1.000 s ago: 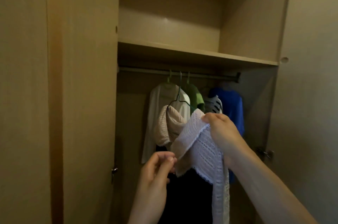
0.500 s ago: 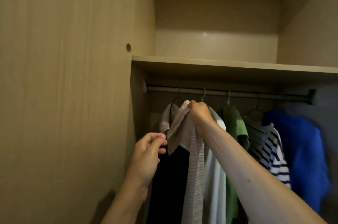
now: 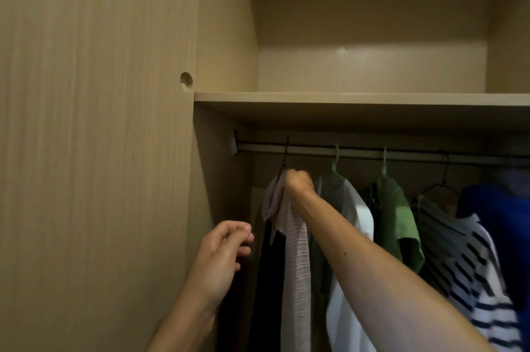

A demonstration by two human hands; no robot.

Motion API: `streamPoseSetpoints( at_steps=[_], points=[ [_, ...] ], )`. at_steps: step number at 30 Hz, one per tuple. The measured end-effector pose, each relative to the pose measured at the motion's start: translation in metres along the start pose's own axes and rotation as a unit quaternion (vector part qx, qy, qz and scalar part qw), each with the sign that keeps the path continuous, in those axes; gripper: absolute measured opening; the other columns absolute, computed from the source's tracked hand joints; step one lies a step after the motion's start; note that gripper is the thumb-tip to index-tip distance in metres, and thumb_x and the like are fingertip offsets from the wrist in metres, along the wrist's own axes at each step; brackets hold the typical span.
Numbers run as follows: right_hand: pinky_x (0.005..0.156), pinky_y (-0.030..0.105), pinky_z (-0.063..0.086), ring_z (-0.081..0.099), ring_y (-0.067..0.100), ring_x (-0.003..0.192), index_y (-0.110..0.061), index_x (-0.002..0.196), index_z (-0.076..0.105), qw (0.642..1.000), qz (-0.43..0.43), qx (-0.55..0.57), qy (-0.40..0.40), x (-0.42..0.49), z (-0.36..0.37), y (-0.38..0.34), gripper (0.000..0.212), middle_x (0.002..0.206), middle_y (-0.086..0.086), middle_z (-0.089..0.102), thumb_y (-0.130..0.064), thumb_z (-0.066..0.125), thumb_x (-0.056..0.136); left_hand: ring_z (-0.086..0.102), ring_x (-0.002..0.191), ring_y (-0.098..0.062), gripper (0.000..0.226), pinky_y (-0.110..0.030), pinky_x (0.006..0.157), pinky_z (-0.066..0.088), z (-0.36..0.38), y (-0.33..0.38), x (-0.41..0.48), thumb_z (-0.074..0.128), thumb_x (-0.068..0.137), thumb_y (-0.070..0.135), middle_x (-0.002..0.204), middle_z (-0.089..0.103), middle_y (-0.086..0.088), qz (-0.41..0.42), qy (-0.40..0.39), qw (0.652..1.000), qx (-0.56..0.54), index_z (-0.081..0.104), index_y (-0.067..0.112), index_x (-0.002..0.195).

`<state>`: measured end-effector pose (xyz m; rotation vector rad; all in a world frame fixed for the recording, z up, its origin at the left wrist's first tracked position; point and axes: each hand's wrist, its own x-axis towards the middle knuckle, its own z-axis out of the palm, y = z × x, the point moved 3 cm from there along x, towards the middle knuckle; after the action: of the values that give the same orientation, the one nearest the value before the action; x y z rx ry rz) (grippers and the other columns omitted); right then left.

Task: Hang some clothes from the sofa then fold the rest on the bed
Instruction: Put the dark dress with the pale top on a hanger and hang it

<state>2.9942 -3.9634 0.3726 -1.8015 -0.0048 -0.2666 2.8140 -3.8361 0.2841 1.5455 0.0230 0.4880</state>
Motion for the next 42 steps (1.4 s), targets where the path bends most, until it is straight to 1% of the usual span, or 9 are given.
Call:
streamPoseSetpoints(
  at_steps=[4, 12, 14, 17, 22, 29, 33, 38, 42],
  points=[
    [0.093, 0.037, 0.05, 0.058, 0.026, 0.094, -0.005, 0.117, 0.057, 0.999, 0.011, -0.016, -0.026, 0.014, 0.009, 0.024, 0.034, 0.094, 0.01, 0.056, -0.027, 0.033, 0.108, 0.064, 0.103, -0.024, 0.019, -0.033, 0.078, 0.044, 0.003, -0.009, 0.003, 0.052, 0.101, 0.031, 0.107, 0.071, -0.005, -0.008, 0.013, 1.0, 0.001, 0.069, 0.023, 0.103],
    [0.07, 0.033, 0.049, 0.064, 0.022, 0.087, -0.015, 0.135, 0.05, 0.997, -0.027, -0.058, -0.043, 0.014, 0.024, 0.048, 0.04, 0.101, 0.006, 0.061, -0.038, 0.033, 0.108, 0.064, 0.102, -0.024, 0.019, -0.032, 0.076, 0.043, 0.013, -0.026, 0.007, 0.053, 0.101, 0.03, 0.106, 0.071, -0.006, -0.026, 0.008, 1.0, 0.009, 0.069, 0.021, 0.104],
    [0.066, 0.033, 0.05, 0.063, 0.02, 0.079, -0.014, 0.122, 0.056, 0.993, -0.044, -0.104, -0.032, 0.016, 0.022, 0.055, 0.041, 0.097, 0.007, 0.064, -0.044, 0.032, 0.107, 0.063, 0.102, -0.024, 0.019, -0.032, 0.076, 0.043, 0.017, -0.029, 0.005, 0.052, 0.101, 0.029, 0.106, 0.07, -0.006, -0.027, 0.004, 1.0, 0.012, 0.068, 0.021, 0.104],
    [0.084, 0.038, 0.054, 0.063, 0.025, 0.086, -0.015, 0.087, 0.055, 0.973, -0.081, -0.213, -0.019, 0.015, 0.012, 0.059, 0.045, 0.1, 0.009, 0.064, -0.048, 0.031, 0.106, 0.062, 0.099, -0.023, 0.018, -0.03, 0.075, 0.042, 0.023, -0.034, 0.001, 0.052, 0.101, 0.026, 0.107, 0.07, -0.007, -0.02, 0.001, 1.0, 0.018, 0.068, 0.02, 0.104],
    [0.09, 0.043, 0.048, 0.06, 0.037, 0.112, -0.016, 0.122, 0.058, 0.954, -0.133, -0.268, 0.006, 0.0, -0.015, 0.063, 0.053, 0.122, 0.012, 0.063, -0.059, 0.039, 0.098, 0.061, 0.093, -0.02, 0.017, -0.029, 0.073, 0.042, 0.024, -0.04, -0.008, 0.053, 0.101, 0.024, 0.105, 0.071, -0.008, -0.007, 0.008, 1.0, 0.012, 0.068, 0.017, 0.102],
    [0.084, 0.044, 0.055, 0.066, 0.015, 0.087, -0.03, 0.103, 0.057, 0.964, -0.251, -0.052, -0.064, -0.089, -0.013, 0.088, 0.027, 0.088, -0.009, 0.067, -0.054, 0.057, 0.09, 0.064, 0.086, -0.012, 0.014, -0.028, 0.073, 0.044, -0.008, -0.052, -0.058, 0.055, 0.099, 0.019, 0.093, 0.074, 0.001, 0.034, 0.099, 0.994, -0.016, 0.069, 0.016, 0.097],
    [0.083, 0.046, 0.057, 0.069, 0.018, 0.082, -0.027, 0.101, 0.062, 0.956, -0.252, 0.052, -0.145, -0.145, 0.021, 0.114, 0.015, 0.09, -0.005, 0.068, -0.04, 0.064, 0.093, 0.065, 0.084, -0.008, 0.018, -0.027, 0.076, 0.045, -0.026, -0.058, -0.112, 0.067, 0.091, 0.032, 0.09, 0.075, 0.005, 0.042, 0.129, 0.991, -0.01, 0.069, 0.016, 0.096],
    [0.079, 0.049, 0.059, 0.069, 0.015, 0.082, -0.03, 0.097, 0.063, 0.932, -0.233, 0.156, -0.231, -0.232, 0.057, 0.133, 0.024, 0.087, -0.01, 0.068, -0.048, 0.061, 0.083, 0.066, 0.084, -0.004, 0.033, -0.016, 0.074, 0.048, -0.063, -0.057, -0.192, 0.067, 0.073, 0.047, 0.091, 0.074, 0.001, 0.073, 0.174, 0.982, 0.03, 0.072, 0.021, 0.092],
    [0.072, 0.037, 0.054, 0.071, 0.017, 0.076, -0.027, 0.095, 0.063, 0.907, -0.224, 0.21, -0.289, -0.298, 0.076, 0.137, 0.017, 0.082, -0.009, 0.07, -0.038, 0.062, 0.083, 0.066, 0.084, -0.01, 0.036, -0.019, 0.074, 0.05, -0.088, -0.052, -0.25, 0.062, 0.068, 0.053, 0.095, 0.074, -0.007, 0.095, 0.207, 0.972, 0.058, 0.073, 0.031, 0.095]
  ],
)
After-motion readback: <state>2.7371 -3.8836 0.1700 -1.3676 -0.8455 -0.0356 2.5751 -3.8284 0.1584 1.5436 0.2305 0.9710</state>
